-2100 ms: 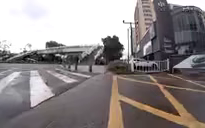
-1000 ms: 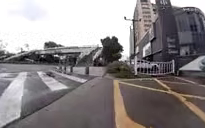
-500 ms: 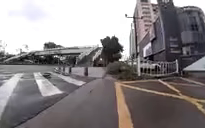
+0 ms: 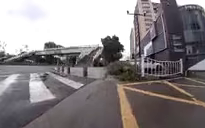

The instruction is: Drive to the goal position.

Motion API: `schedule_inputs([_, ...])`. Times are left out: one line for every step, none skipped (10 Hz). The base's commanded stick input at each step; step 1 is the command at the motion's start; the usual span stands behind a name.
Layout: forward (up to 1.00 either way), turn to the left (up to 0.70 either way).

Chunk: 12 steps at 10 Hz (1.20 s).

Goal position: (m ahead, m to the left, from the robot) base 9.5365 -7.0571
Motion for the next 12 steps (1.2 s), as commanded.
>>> schedule_inputs([0.7, 0.0])
schedule_inputs([0.7, 0.0])
schedule_inputs([0.7, 0.0])
schedule_inputs([0.7, 0.0])
schedule_inputs([0.7, 0.0])
schedule_inputs([0.7, 0.0])
schedule_inputs([0.7, 0.02])
schedule_inputs([0.7, 0.1])
schedule_inputs([0.7, 0.14])
schedule_inputs([0.7, 0.14])
schedule_inputs([0.7, 0.12])
schedule_inputs([0.7, 0.07])
